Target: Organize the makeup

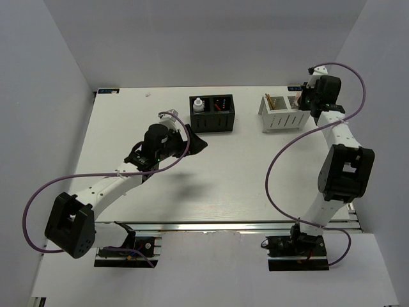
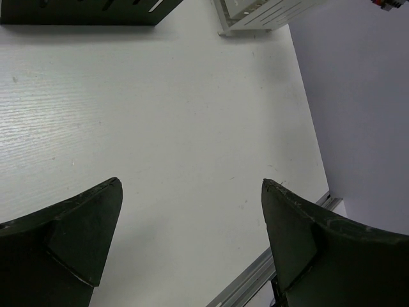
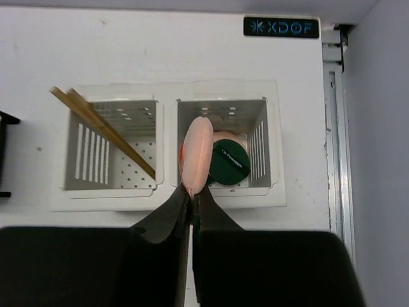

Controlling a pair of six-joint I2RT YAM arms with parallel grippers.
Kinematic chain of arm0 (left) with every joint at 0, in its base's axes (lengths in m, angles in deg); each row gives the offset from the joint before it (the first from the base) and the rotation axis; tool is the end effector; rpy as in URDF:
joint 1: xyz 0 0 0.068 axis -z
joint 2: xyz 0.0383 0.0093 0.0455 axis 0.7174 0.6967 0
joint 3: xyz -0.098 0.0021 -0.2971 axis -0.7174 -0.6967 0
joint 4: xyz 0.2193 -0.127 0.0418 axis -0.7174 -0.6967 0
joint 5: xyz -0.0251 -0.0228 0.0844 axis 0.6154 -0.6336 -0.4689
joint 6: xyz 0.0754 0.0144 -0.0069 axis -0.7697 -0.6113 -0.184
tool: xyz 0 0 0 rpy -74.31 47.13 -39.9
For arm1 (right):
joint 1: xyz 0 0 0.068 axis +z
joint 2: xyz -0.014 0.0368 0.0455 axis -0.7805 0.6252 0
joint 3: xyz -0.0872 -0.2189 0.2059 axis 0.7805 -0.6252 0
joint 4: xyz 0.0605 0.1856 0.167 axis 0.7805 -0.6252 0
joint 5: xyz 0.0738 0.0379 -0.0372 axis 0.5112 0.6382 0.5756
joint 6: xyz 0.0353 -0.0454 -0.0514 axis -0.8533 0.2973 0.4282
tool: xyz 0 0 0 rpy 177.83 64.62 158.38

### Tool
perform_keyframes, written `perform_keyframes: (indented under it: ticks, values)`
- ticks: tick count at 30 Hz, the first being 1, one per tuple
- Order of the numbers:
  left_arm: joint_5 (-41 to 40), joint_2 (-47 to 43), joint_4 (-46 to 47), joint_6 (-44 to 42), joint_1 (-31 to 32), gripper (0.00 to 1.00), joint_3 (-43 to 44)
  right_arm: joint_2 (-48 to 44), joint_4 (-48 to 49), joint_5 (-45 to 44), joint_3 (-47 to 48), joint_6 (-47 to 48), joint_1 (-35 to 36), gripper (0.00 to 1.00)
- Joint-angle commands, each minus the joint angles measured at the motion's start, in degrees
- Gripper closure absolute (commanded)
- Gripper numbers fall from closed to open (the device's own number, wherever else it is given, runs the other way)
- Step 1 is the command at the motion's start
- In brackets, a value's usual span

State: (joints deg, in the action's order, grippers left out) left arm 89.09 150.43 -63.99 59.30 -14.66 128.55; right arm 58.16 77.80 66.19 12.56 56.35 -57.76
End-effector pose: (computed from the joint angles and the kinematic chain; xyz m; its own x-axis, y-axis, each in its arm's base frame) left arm 0.2523 -0.1674 0.2984 -0.6862 -0.3155 -0.6555 0.2875 0.7101 -0.6427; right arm 0.4496 -0.0419 0.3463 -0.3804 -0.0419 -0.9239 -0.0450 0.9986 -0.0267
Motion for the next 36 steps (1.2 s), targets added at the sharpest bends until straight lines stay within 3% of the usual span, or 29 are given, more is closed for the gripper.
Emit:
perform_keyframes:
  ticks: [1, 4, 7, 10, 11, 12, 15, 18, 21, 27, 32, 36]
  values:
    - [-0.7, -2.5, -1.1, -1.3, -0.4, 0.02, 0.1, 2.2, 2.5, -2.8, 1.5, 3.5, -0.3, 1.00]
    - [-0.9, -3.7, -1.3, -0.9, -0.4, 0.02, -0.9, 5.0, 2.9, -2.0, 3.6, 3.7, -1.6, 0.99]
    - [-1.4, -4.6, -1.6, -0.6, -0.4, 0.02, -1.8, 7.0, 3.0, -0.7, 5.4, 4.4, -1.9, 0.90]
    - [-1.8, -5.4, -2.0, -0.6, -0.5, 0.02, -2.1, 7.7, 3.2, -0.3, 5.7, 5.2, -2.1, 0.74]
    - [-2.1, -5.8, -2.0, -0.6, -0.5, 0.02, -2.1, 7.8, 3.2, -0.2, 5.6, 5.5, -2.1, 0.65]
    - [-2.2, -5.9, -2.0, -0.6, -0.6, 0.02, -2.1, 7.8, 3.3, -0.1, 5.4, 5.6, -2.1, 0.48]
    - [-2.7, -6.3, -3.8, -0.6, -0.6, 0.02, -2.1, 7.4, 3.4, 0.7, 4.6, 5.9, -2.3, 0.26]
    - [-2.8, -6.3, -4.1, -0.6, -0.6, 0.02, -1.8, 6.0, 2.9, 1.6, 5.0, 5.8, -2.9, 0.17]
    - [-3.2, -6.3, -5.0, -1.2, -0.8, 0.02, -0.7, 3.2, 0.7, 6.0, 6.3, 7.5, -3.0, 0.11]
    - [-5.4, -7.3, -7.1, -2.4, -1.7, 0.02, 1.0, -6.6, -5.0, 14.5, 4.5, 4.0, -2.9, 0.11]
    - [-5.9, -8.4, -8.8, -4.1, -3.9, 0.02, 2.7, -16.9, -11.6, 15.4, -1.0, -6.1, -2.9, 0.11]
    - [-5.7, -8.5, -8.7, -5.1, -5.7, 0.02, 4.0, -22.1, -19.3, 18.3, -5.4, -6.5, -2.8, 0.11]
